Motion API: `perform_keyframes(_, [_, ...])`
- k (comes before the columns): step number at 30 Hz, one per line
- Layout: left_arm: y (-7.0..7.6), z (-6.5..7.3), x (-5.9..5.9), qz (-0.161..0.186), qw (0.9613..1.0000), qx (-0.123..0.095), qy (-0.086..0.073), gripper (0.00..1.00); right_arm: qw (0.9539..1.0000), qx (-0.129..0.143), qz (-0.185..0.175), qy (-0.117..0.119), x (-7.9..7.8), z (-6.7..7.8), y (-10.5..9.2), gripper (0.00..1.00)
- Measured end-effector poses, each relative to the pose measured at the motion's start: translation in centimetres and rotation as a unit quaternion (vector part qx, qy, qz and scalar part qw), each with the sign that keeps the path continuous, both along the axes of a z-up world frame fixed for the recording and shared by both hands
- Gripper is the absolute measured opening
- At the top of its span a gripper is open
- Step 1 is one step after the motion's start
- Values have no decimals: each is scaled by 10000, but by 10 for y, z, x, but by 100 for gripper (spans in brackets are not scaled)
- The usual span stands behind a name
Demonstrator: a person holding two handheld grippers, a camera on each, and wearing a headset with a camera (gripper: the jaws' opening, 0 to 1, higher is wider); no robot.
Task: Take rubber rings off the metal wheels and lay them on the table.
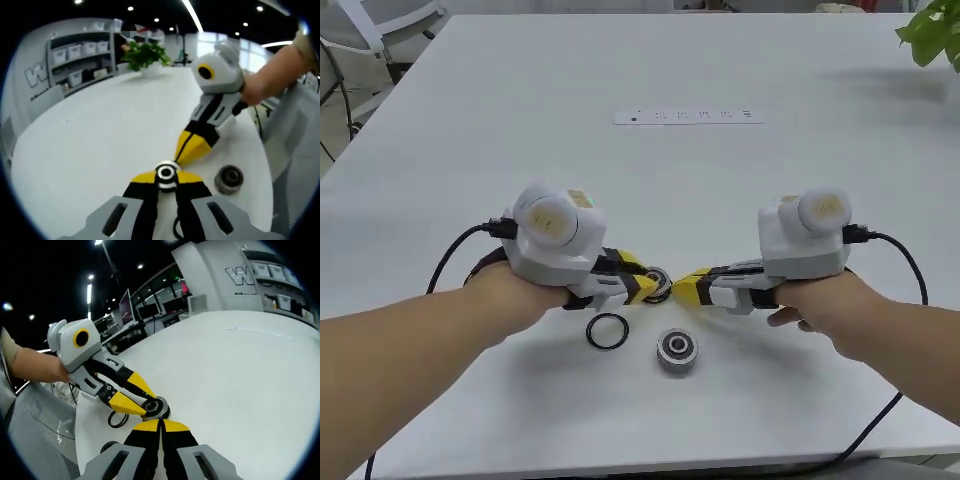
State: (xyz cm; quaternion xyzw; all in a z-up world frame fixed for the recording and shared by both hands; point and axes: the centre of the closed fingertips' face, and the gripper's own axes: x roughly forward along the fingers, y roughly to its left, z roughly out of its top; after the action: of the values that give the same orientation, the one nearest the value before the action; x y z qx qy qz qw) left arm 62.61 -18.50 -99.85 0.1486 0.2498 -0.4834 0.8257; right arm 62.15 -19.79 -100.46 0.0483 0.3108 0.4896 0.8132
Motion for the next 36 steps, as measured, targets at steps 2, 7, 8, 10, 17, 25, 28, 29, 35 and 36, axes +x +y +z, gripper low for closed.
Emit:
perform_keyframes(2, [0,0,0,11,10000,0,-3,13,10000,-27,-28,26,2,-1,-1,0])
perform_keyframes(7, [1,-1,2,39,10000,7,-13,13,9998,76,-130,89,2,0,0,0])
perform_keyframes(8, [1,-1,2,43,10000,8,-13,13,9998,111,-151,116,2,0,0,0])
perform_keyframes(10, [1,-1,2,51,10000,13,-8,13,9998,124,-152,106,2,1,1,0])
perform_keyframes(17, [1,-1,2,86,9999,92,-19,12,9997,168,-153,111,2,3,3,0])
perform_keyframes(25, [1,-1,1,86,9999,135,-49,12,9998,146,-92,94,2,2,4,0])
perform_keyframes(28, [0,-1,0,77,9998,168,-62,13,9999,73,105,3,-4,4,9,0])
perform_keyframes(29, [1,-1,0,88,9998,165,-52,13,9999,41,128,-23,-6,5,11,0])
perform_keyframes(35, [1,-1,0,98,9998,151,-76,13,9999,61,135,-26,-8,6,12,0])
perform_keyframes(36, [1,-1,1,103,9998,150,-83,13,9999,65,137,-23,-8,6,12,0])
